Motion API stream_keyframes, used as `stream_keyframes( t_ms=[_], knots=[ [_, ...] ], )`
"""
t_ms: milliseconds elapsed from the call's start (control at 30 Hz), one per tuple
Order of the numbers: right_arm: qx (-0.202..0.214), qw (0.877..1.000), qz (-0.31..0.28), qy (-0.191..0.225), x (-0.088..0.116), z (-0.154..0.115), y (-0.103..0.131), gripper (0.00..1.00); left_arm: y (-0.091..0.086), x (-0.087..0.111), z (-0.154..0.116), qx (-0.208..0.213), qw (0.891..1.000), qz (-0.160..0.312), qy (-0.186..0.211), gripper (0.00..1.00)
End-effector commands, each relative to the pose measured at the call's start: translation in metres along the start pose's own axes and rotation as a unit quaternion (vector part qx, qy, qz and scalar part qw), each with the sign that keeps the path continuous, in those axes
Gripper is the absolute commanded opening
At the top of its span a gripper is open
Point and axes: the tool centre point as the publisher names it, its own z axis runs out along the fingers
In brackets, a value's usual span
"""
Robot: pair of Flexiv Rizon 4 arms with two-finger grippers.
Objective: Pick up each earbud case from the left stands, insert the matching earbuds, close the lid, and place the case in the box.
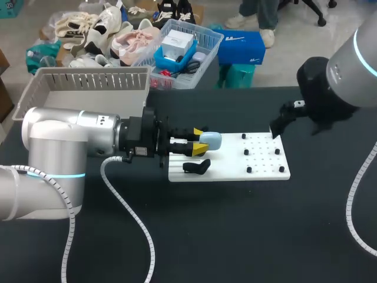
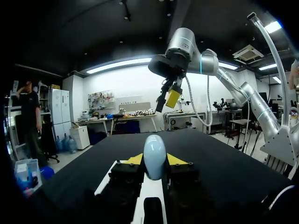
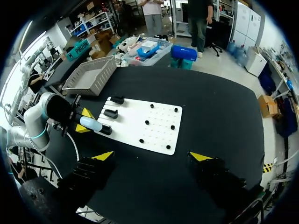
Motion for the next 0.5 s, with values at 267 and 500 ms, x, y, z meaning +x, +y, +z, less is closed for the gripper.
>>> stream_keyframes(
  t_ms=[267, 500],
  knots=[
    [-0.019, 1.0, -0.003, -0.02, 0.0095, -0.008, -0.0206, 1.0, -0.0015, -0.0001, 0.0, -0.003, 1.0, 0.001, 0.0, 0.0],
    [-0.019, 1.0, -0.003, -0.02, 0.0095, -0.008, -0.0206, 1.0, -0.0015, -0.0001, 0.0, -0.003, 1.0, 0.001, 0.0, 0.0]
  ],
)
